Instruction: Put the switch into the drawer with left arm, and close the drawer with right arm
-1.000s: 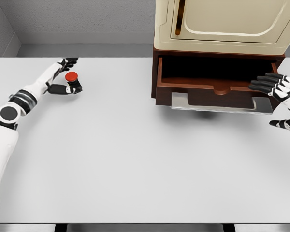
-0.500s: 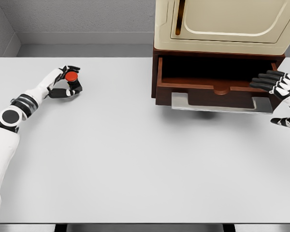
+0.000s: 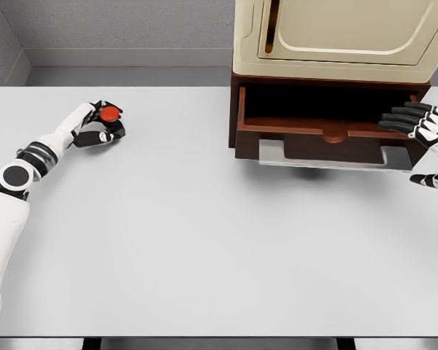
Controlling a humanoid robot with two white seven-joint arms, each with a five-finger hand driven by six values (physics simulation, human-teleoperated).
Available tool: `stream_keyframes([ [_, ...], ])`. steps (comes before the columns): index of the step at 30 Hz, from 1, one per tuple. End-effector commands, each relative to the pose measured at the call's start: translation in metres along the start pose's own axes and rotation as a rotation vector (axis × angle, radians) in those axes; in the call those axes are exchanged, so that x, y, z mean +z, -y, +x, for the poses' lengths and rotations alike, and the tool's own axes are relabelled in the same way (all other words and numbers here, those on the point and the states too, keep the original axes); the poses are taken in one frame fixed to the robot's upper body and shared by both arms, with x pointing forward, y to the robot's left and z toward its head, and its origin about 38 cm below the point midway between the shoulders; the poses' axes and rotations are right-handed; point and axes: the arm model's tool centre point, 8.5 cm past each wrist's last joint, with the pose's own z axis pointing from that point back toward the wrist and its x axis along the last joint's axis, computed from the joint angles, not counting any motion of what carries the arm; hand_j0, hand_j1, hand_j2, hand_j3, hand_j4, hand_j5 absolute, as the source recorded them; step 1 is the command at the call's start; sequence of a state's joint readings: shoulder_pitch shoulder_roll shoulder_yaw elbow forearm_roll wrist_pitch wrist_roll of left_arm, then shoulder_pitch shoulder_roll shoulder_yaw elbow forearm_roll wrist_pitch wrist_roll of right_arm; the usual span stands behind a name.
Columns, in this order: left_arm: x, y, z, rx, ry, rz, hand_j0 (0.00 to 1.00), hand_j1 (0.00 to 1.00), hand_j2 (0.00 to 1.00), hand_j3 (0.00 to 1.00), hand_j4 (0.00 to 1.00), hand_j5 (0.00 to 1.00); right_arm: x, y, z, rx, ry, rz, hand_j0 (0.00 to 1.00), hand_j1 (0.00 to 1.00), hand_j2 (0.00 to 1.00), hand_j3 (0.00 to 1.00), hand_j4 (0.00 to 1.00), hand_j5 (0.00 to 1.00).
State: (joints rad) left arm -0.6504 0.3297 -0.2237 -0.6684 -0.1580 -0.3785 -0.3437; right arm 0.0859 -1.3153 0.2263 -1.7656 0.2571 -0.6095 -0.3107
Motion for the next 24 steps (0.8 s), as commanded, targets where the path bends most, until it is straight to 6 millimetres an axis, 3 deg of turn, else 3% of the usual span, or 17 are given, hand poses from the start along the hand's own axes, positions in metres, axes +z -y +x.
stream_keyframes([
  [1, 0.0, -0.002, 0.001, 0.005, 0.007, 0.007, 0.42, 0.42, 0.42, 0.42, 0.42, 0.42, 0.0, 0.001, 0.0, -0.005, 0.0, -0.007, 1.0, 1.0, 1.0, 1.0, 1.0, 1.0],
  [3, -0.001, -0.004, 0.006, 0.0, 0.021, 0.01, 0.35, 0.35, 0.35, 0.35, 0.35, 0.35, 0.0, 0.0, 0.0, -0.006, 0.0, -0.005, 1.0, 1.0, 1.0, 1.0, 1.0, 1.0],
  [9, -0.002, -0.009, 0.018, -0.017, 0.058, 0.021, 0.3, 0.3, 0.3, 0.3, 0.3, 0.3, -0.003, 0.007, 0.0, 0.007, 0.005, -0.023, 1.0, 1.0, 1.0, 1.0, 1.0, 1.0],
  [24, -0.004, -0.014, 0.069, -0.084, 0.214, 0.033, 0.3, 0.3, 0.3, 0.3, 0.3, 0.3, -0.003, 0.006, 0.0, 0.005, 0.004, -0.021, 1.0, 1.0, 1.0, 1.0, 1.0, 1.0],
])
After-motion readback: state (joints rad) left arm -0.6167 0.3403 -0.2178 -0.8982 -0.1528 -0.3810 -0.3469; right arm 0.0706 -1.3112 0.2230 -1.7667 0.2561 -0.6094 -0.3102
